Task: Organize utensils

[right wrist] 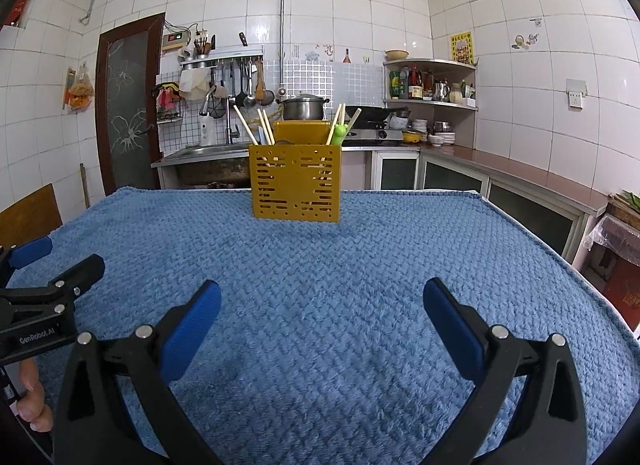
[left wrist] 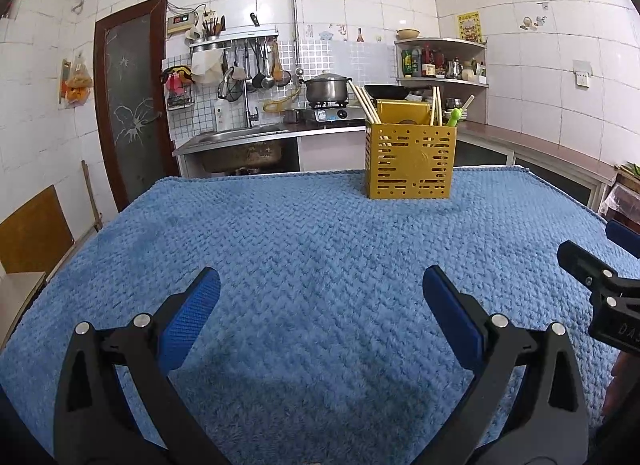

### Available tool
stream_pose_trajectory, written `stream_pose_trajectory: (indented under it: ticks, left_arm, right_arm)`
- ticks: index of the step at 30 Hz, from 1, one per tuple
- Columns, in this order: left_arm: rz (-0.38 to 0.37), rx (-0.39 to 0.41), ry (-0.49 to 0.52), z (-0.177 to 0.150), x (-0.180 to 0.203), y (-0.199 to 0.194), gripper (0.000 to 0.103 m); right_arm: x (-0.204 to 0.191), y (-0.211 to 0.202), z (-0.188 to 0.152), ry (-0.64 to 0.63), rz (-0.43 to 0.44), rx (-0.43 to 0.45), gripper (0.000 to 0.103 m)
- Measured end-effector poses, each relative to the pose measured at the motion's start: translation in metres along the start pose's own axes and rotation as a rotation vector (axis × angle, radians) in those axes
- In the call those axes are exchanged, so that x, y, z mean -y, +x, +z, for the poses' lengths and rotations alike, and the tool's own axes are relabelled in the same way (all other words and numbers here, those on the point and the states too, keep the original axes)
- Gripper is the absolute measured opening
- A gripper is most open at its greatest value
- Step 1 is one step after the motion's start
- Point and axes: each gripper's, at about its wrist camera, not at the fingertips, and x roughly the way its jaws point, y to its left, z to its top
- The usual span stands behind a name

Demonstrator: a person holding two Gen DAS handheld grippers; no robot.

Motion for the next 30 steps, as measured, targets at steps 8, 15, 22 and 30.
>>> stream_pose_trajectory:
  ticks: [8,15,22,30]
  left_arm:
    - [0.01,0.009,0.003,0.0001,0.0002,-0.001,0.098]
    - [0.015,0.023,0.0,-0.0009,-0.0013,-0.0034,0.098]
    - [0.013,0.031,0.002,-0.0004,-0.0014,-0.0047,0.098]
    - [0.012,0.032,0.001,-0.0006,-0.001,-0.0056,0.098]
  right_arm:
    - [0.0005,-0.0014,0.0003,-0.002,-0.002,0.004,0.099]
    - [0.0031,-0.0038,0.0005,-0.001,-0.003,0.009,0.099]
    - [0.005,-0.005,0.0016,-0.005,-0.005,0.011,0.099]
    - [0.0056,-0.0066,0.0024,-0.012,-0.007,0.014,0.099]
